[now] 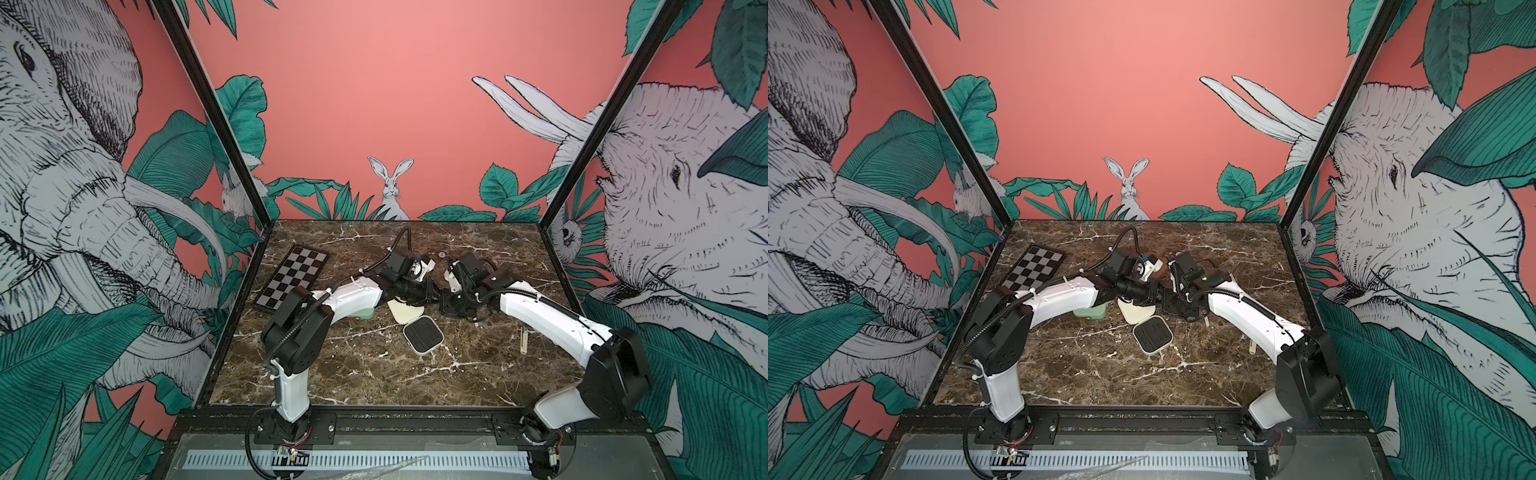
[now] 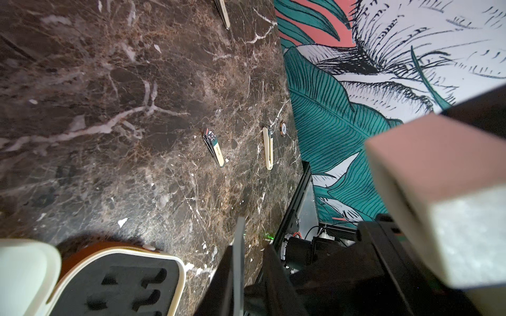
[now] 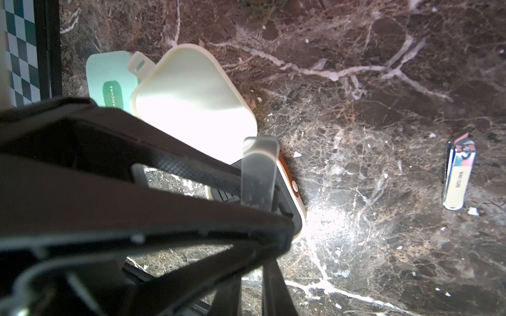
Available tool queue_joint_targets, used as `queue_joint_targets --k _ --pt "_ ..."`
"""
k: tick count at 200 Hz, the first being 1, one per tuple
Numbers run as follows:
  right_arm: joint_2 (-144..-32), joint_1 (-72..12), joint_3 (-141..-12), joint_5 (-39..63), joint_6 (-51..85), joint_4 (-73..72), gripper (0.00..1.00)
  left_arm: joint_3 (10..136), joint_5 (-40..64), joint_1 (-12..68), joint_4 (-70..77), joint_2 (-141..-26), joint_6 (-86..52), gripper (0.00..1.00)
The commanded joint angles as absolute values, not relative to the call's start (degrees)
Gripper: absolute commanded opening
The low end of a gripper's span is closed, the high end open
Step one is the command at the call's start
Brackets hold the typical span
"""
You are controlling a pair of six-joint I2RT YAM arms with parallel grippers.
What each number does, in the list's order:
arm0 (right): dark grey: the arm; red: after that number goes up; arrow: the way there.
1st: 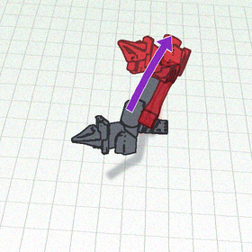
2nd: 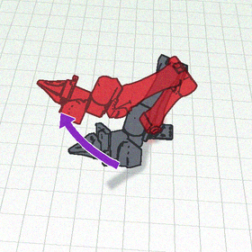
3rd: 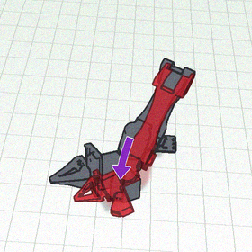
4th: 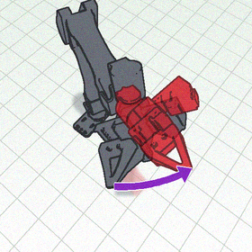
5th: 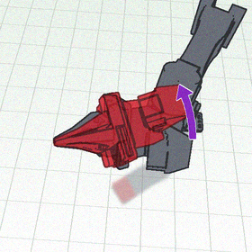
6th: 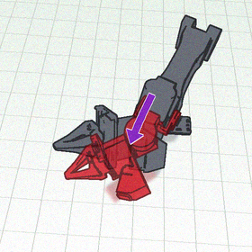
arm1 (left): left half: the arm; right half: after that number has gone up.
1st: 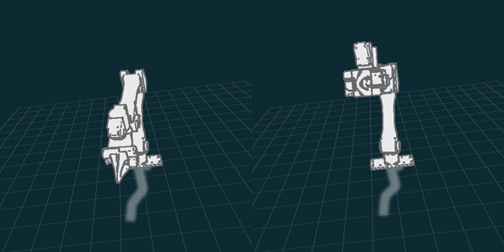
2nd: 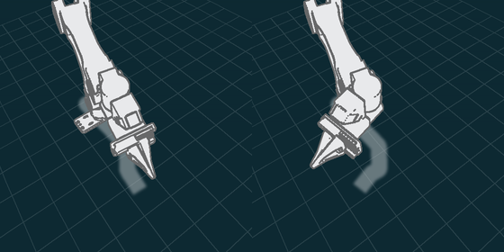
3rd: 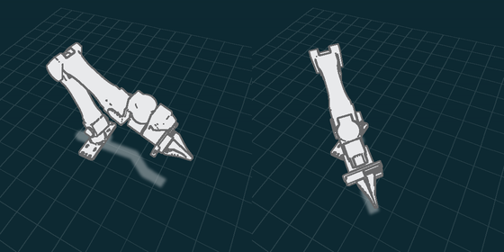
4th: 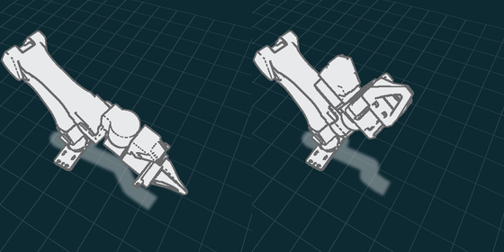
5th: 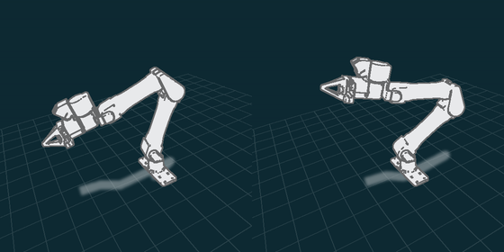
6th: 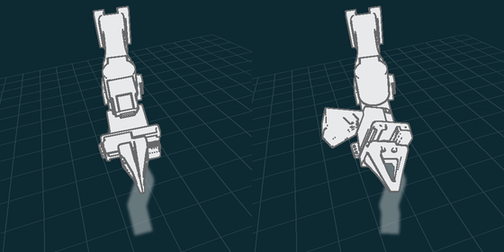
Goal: Organize nail clipper sets
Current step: Pick up the component of the nail clipper set from the center of the board.
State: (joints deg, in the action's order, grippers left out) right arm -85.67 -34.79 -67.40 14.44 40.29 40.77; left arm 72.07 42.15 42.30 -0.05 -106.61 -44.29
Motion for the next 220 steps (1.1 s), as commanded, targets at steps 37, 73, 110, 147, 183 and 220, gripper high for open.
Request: queue_joint_targets --k 37,73,110,147,183,220 --pt "-84.4 -35.2 -68.4 15.2 40.1 39.5 0.15 71.4 44.0 42.7 2.2 -104.6 -45.4 0.00" --pt "-81.7 -35.2 -69.0 14.8 39.1 39.1 0.28 69.4 46.1 42.2 10.7 -105.1 -50.3 0.00" --pt "-71.4 -34.0 -67.6 10.8 35.4 34.5 0.44 65.4 50.8 36.1 21.2 -101.4 -55.6 0.00" --pt "-68.5 -26.8 -62.5 36.0 38.9 14.6 0.33 63.9 62.5 28.6 38.0 -97.4 -68.5 0.00" --pt "-72.2 -26.7 -63.3 45.4 44.1 2.9 0.24 65.5 65.8 26.9 35.8 -92.5 -69.8 0.00" --pt "-74.3 -26.7 -64.2 48.7 47.5 -3.4 0.27 66.0 65.8 26.9 34.6 -89.3 -71.2 0.00"
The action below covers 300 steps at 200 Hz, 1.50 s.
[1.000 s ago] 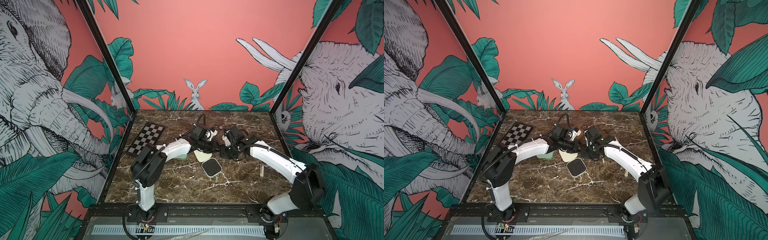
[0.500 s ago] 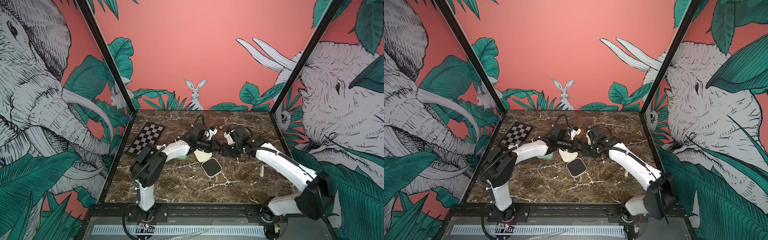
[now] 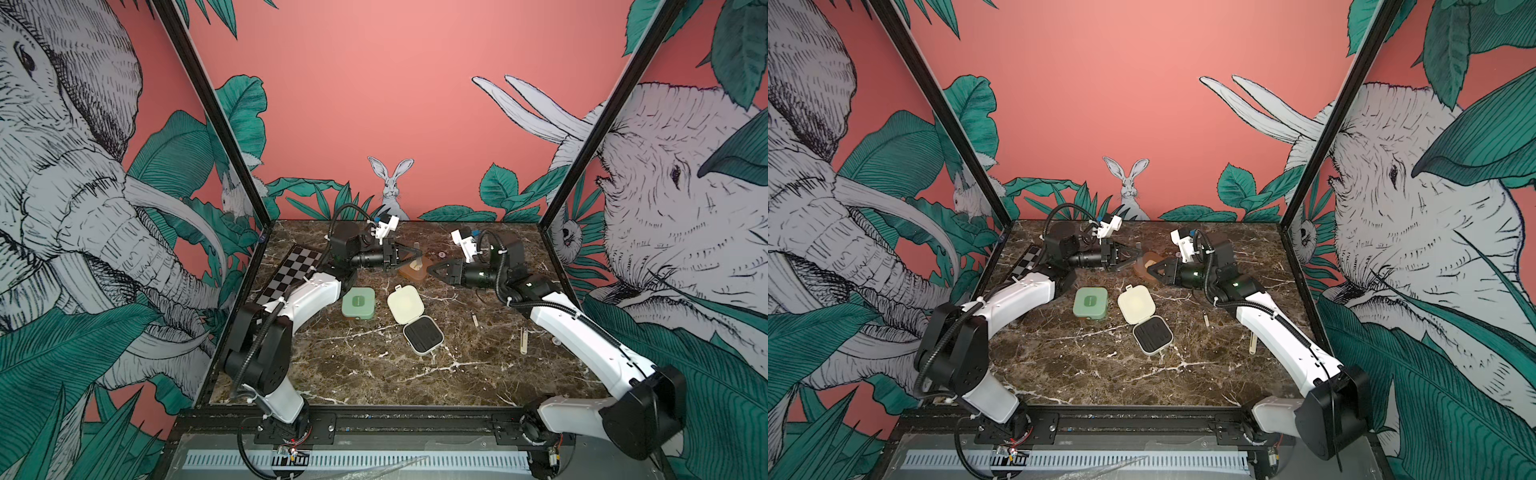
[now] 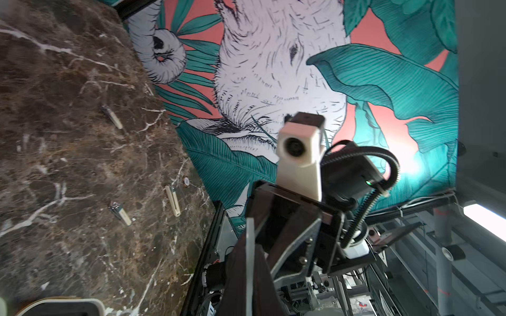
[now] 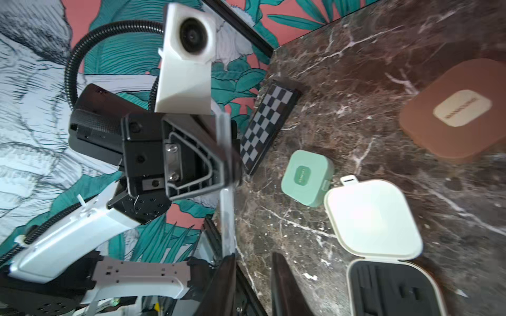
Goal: Organize nail clipper sets
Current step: Pick up the component of the nail clipper set from the center of the board.
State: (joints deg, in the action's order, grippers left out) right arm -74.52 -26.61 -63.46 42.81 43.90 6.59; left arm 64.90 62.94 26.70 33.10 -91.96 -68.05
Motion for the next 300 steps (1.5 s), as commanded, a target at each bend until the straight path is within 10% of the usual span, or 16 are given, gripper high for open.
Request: queue_joint_targets --k 1,300 --pt "-74.3 -26.7 -64.2 48.8 47.5 -3.4 0.27 66.0 65.8 26.8 34.5 -89.3 -71.2 0.00" --pt "-77.9 -27.7 -62.2 54.4 55.9 -16.5 0.09 63.9 65.6 26.9 31.5 -85.1 -71.8 0.00"
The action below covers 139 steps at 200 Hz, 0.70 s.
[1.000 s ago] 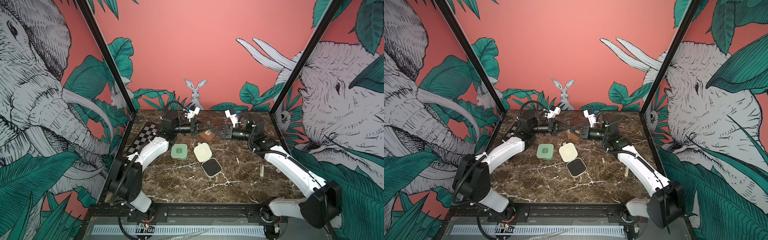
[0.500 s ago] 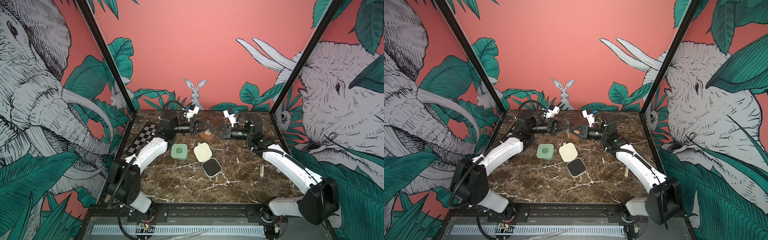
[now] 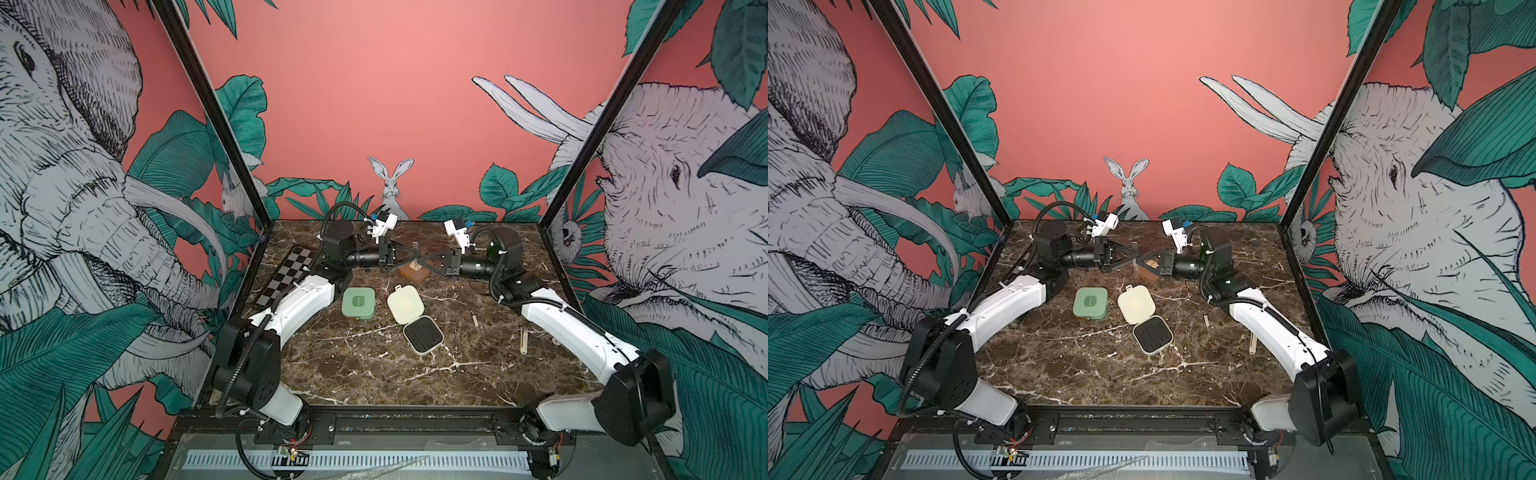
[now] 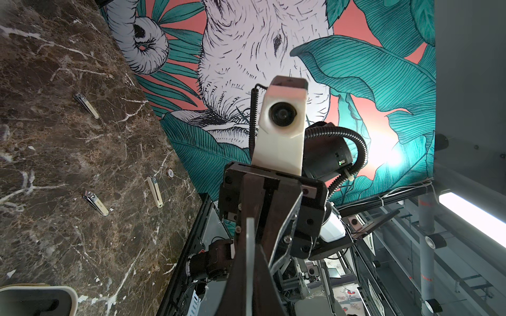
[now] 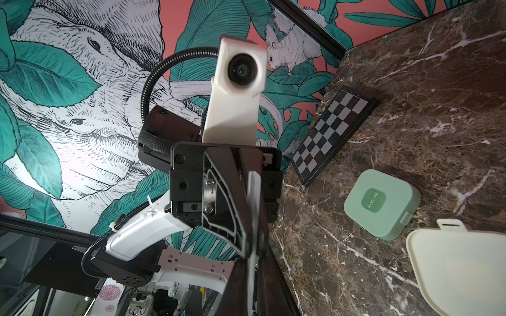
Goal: Organize nail clipper sets
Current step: Pick up the component of the nail clipper set from the center of the board.
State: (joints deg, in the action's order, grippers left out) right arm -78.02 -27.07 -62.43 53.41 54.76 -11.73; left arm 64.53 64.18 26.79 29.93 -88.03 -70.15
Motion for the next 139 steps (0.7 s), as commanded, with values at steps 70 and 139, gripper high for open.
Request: queue_joint_targets --k 70,139 --pt "-80.0 -27.9 -60.8 56.2 62.1 -25.1 0.07 63.9 65.3 26.9 31.9 -85.1 -72.2 0.00" --pt "-80.9 -27.9 -60.3 56.0 63.7 -25.8 0.00 64.7 64.2 26.9 27.8 -84.5 -69.7 0.37"
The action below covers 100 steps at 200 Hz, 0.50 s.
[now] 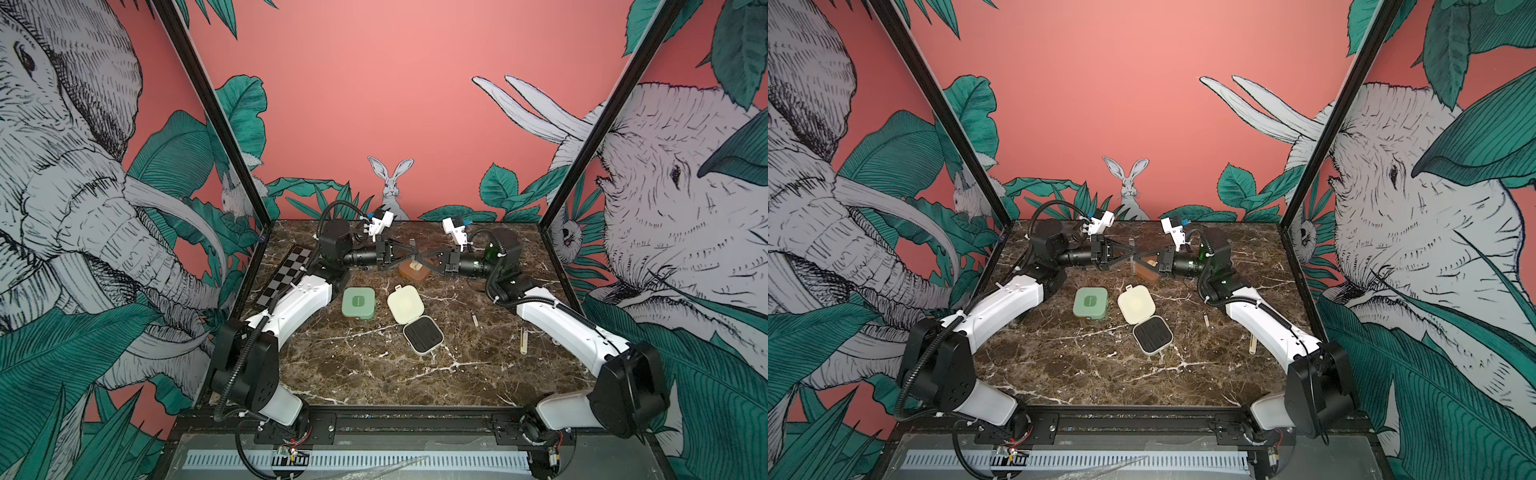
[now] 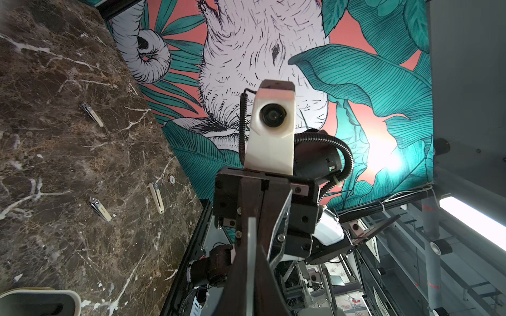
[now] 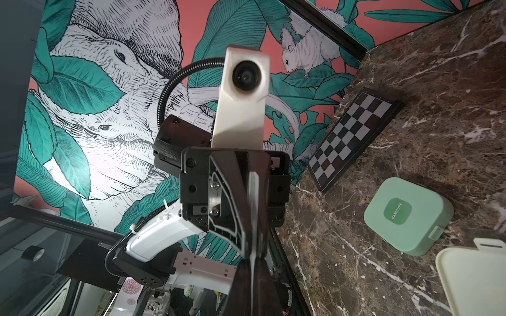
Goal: Organize nail clipper sets
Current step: Pick up the component of the nail clipper set from the center of the board.
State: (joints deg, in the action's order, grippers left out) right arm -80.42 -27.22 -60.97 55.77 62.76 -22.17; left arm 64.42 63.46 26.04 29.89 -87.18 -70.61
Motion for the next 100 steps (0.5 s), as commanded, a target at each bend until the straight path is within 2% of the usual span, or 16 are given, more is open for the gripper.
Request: queue_joint_targets --k 1,14,34,58,81,100 --pt "-80.8 -27.9 -60.3 56.0 63.6 -25.6 0.00 64.8 64.1 26.9 27.5 -84.4 -69.5 0.38" --pt "-80.5 -27.9 -60.3 55.5 62.2 -23.4 0.00 65.4 62.4 26.8 23.5 -83.7 -66.7 0.46" --pt "-79.1 -27.9 -60.1 54.3 58.6 -17.9 0.00 66.5 59.1 25.2 14.5 -81.9 -61.2 0.51" --pt "-76.5 -28.0 -60.0 49.6 50.1 -4.9 0.00 65.2 53.4 19.7 4.1 -77.4 -55.3 0.54" --pt "-73.9 -28.8 -59.6 40.5 40.2 10.0 0.00 62.9 46.5 14.8 -8.1 -72.7 -46.2 0.54" --pt "-73.4 -33.1 -60.1 27.3 30.9 23.4 0.00 64.0 33.9 15.3 -25.6 -70.6 -32.8 0.51"
